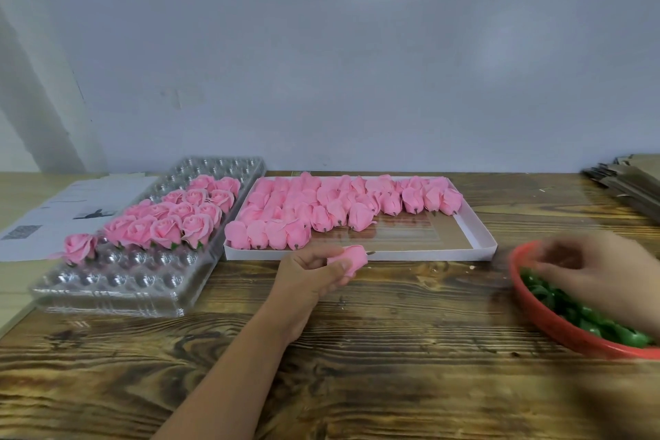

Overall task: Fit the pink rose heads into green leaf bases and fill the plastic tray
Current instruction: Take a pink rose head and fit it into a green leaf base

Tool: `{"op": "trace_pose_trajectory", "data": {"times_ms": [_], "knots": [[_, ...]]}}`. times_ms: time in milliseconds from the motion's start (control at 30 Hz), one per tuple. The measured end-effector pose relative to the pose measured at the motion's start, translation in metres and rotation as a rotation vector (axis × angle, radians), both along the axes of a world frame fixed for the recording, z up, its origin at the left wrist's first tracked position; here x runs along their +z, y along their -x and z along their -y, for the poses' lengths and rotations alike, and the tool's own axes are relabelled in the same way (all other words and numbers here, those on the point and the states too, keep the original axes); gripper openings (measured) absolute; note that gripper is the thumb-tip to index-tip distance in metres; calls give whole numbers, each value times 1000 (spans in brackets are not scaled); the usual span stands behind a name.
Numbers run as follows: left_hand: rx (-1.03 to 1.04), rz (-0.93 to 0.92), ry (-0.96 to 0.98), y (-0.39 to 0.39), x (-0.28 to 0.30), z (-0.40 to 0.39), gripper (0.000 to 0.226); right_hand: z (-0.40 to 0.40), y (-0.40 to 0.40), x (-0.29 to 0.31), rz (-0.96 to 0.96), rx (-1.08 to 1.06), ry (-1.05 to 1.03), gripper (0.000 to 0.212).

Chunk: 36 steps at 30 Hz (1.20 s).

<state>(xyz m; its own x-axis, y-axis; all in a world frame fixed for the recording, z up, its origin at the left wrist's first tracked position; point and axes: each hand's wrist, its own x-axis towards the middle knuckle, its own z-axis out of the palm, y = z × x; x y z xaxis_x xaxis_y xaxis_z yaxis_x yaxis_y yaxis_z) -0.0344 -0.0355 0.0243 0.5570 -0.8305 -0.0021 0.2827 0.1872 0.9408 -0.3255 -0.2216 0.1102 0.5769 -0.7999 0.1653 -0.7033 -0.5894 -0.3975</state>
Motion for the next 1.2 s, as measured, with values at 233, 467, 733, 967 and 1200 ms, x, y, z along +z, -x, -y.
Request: {"op": "trace_pose_trajectory", "data": {"times_ms": [233,467,733,967,1200], "knots": [[22,-19,-25,1,-3,1,29,64,29,-28,-500,-103,-80,40],[34,-10,-49,1,-3,1,18,70,12,-37,-557,-97,42,9],[16,-22,-37,0,-4,1,22,88,22,-34,-431,-123,114,18],[12,-19,-40,-2,-5,1,27,112,37,-43,-328,-181,93,23],[20,-39,-49,-1,-4,2,40,146,59,-64,-121,-274,162,37]]}}
